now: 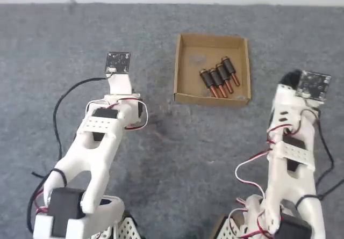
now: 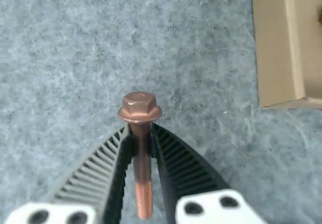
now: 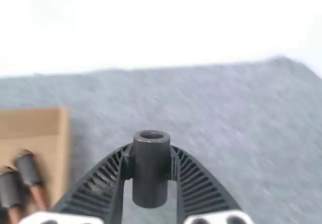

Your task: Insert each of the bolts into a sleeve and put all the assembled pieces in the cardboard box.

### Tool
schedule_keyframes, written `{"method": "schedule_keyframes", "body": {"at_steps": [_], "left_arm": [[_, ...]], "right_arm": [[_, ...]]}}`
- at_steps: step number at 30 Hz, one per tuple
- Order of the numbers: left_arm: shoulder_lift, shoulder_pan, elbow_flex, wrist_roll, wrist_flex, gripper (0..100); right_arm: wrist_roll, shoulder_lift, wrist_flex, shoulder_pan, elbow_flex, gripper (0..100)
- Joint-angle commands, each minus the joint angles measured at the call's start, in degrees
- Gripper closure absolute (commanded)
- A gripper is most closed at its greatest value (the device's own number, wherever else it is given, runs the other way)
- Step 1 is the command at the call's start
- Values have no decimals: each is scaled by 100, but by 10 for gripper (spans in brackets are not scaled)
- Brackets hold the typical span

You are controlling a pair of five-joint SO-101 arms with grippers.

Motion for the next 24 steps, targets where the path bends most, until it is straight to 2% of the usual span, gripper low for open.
{"method": "schedule_keyframes", "body": {"at_steps": [1, 9, 12, 18, 24], "left_arm": [[-360, -18, -48, -18, -141, 988], [-369, -26, 101, -26, -141, 988], [-369, -26, 101, -35, -141, 988], [-369, -26, 101, -44, -149, 988], [-369, -26, 101, -44, -158, 988]], "right_arm": [[-70, 462, -1042, -470, -70, 992], [-44, 2062, -4286, -1534, -158, 992], [-35, 2545, -4699, -1886, -396, 993], [-62, 3011, -4778, -2396, -510, 993], [-44, 3055, -6053, -3240, 97, 993]]}}
